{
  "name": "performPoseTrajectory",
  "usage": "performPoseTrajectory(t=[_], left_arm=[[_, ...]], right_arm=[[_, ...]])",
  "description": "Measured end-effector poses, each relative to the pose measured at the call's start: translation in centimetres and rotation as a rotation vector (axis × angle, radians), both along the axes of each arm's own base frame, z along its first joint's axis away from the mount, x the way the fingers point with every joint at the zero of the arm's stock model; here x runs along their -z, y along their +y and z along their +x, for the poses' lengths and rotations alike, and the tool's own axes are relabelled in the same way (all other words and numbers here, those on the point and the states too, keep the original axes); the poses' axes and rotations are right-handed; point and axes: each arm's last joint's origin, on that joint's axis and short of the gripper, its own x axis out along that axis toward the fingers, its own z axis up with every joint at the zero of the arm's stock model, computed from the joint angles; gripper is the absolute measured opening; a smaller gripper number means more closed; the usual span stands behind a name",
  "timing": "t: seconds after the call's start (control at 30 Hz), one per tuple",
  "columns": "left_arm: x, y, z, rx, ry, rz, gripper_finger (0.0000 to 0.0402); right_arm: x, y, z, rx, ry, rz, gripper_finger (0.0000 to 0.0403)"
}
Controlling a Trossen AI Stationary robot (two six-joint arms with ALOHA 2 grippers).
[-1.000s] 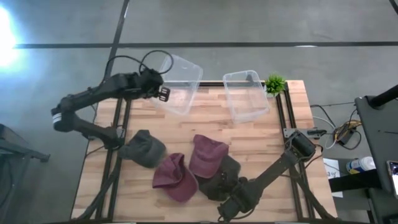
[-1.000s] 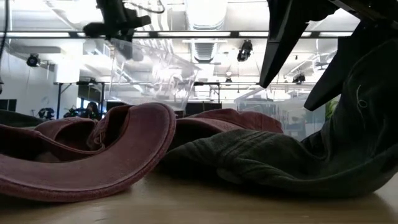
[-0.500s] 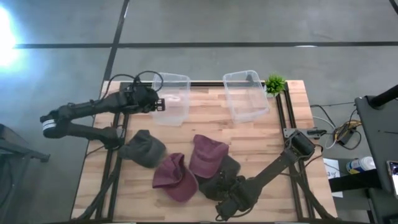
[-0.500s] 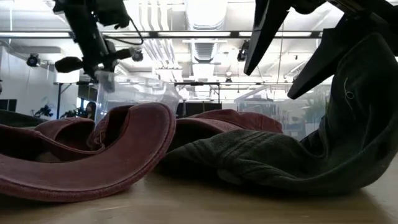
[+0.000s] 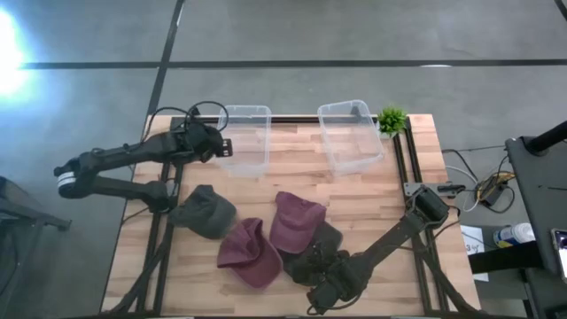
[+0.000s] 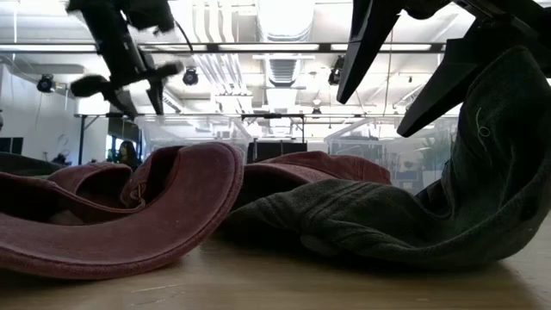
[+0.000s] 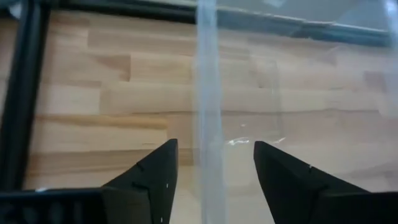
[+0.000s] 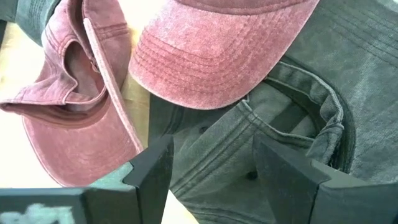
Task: Pick & Place hat
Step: Put the right red cap into the left transparent bin
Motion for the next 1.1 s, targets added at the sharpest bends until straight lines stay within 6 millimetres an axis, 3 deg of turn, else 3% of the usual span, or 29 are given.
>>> performPoseTrajectory(t=[0.13, 0.23, 0.33, 0.43, 0.53, 0.6, 0.77, 0.9, 1.0, 1.1], left_arm=[[-3.0, -0.9, -0.8, 0.096, -0.006, 0.098, 0.0209], [-5.8, -2.3, -1.2, 0.281, -0.073, 0.189, 0.0209], [-7.2, -4.6, -1.1, 0.591, -0.145, 0.223, 0.021], [-7.2, -7.6, -0.7, 0.841, -0.193, 0.222, 0.021], [-5.7, -10.6, 0.2, 0.937, -0.178, 0.247, 0.021], [-4.1, -13.0, 1.4, 0.972, -0.198, 0.283, 0.021], [0.5, -18.7, 4.3, 1.014, -0.275, 0.354, 0.021], [3.8, -20.9, 6.2, 0.96, -0.224, 0.354, 0.021], [5.5, -22.3, 7.7, 1.026, -0.159, 0.314, 0.021], [6.4, -23.6, 9.1, 1.081, -0.109, 0.344, 0.021]], right_arm=[[0.0, 0.0, 0.0, -0.022, 0.01, -0.014, 0.0216], [-0.1, 0.0, 0.1, -0.101, 0.037, -0.06, 0.0216], [-0.7, 0.5, 0.7, -0.344, 0.071, -0.182, 0.0216], [-1.4, 1.0, 1.4, -0.594, 0.098, -0.301, 0.0215], [-1.8, 0.9, 2.1, -0.744, 0.138, -0.393, 0.0215], [-1.9, 0.5, 2.4, -0.753, 0.15, -0.408, 0.0215], [-2.2, -2.7, 2.4, -0.423, 0.144, -0.257, 0.0215], [-2.2, -6.3, 2.5, -0.109, 0.095, -0.061, 0.0215], [-0.7, -8.7, 3.5, -0.036, 0.102, 0.066, 0.0215], [-0.1, -10.2, 4.8, -0.054, 0.03, 0.08, 0.0215]])
